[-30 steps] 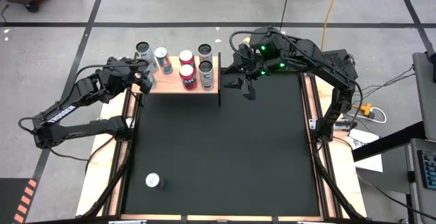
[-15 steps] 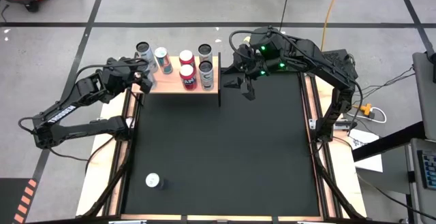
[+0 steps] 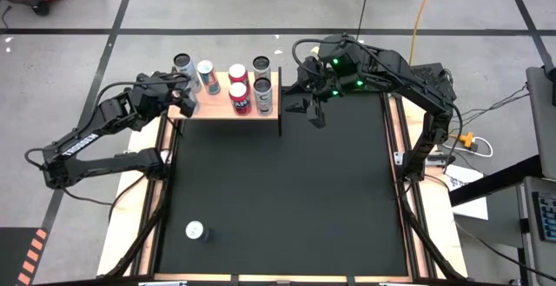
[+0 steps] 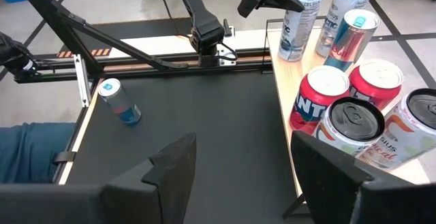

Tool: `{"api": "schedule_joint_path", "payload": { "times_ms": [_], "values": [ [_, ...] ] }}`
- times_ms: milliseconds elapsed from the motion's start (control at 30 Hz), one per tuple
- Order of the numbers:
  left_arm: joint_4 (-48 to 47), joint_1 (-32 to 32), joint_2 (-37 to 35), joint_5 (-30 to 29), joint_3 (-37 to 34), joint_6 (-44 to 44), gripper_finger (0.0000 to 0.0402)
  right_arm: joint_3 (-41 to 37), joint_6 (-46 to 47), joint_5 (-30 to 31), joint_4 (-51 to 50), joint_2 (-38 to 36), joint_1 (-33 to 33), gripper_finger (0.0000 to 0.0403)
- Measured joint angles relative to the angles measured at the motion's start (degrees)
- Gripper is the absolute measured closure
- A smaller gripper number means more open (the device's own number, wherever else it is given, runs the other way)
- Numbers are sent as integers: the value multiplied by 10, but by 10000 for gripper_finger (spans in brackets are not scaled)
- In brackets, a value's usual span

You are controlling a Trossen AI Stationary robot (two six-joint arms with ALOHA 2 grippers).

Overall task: Place canned beverage on shelf
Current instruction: Put the white-blue soda can aligned with the other white-blue soda can on the shelf

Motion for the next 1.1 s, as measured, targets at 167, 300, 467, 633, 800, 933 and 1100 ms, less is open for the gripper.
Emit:
{"api": "schedule_joint_path", "payload": {
  "times_ms": [167,300,467,633,800,933,1100],
  "values": [
    [3,0,12,-22,0,-14,129,0,0,0,0,0,0,184],
    [3,0,13,-26,0,-14,129,0,0,0,0,0,0,184],
    [6,0,13,-26,0,-14,129,0,0,-2,0,0,0,184],
    [6,0,13,-25,0,-10,129,0,0,-2,0,0,0,184],
    [6,0,13,-25,0,-14,129,0,0,-2,0,0,0,183],
    [6,0,13,-24,0,-14,129,0,0,-2,0,0,0,184],
    [6,0,13,-24,0,-14,129,0,0,-2,0,0,0,184]
  ]
}}
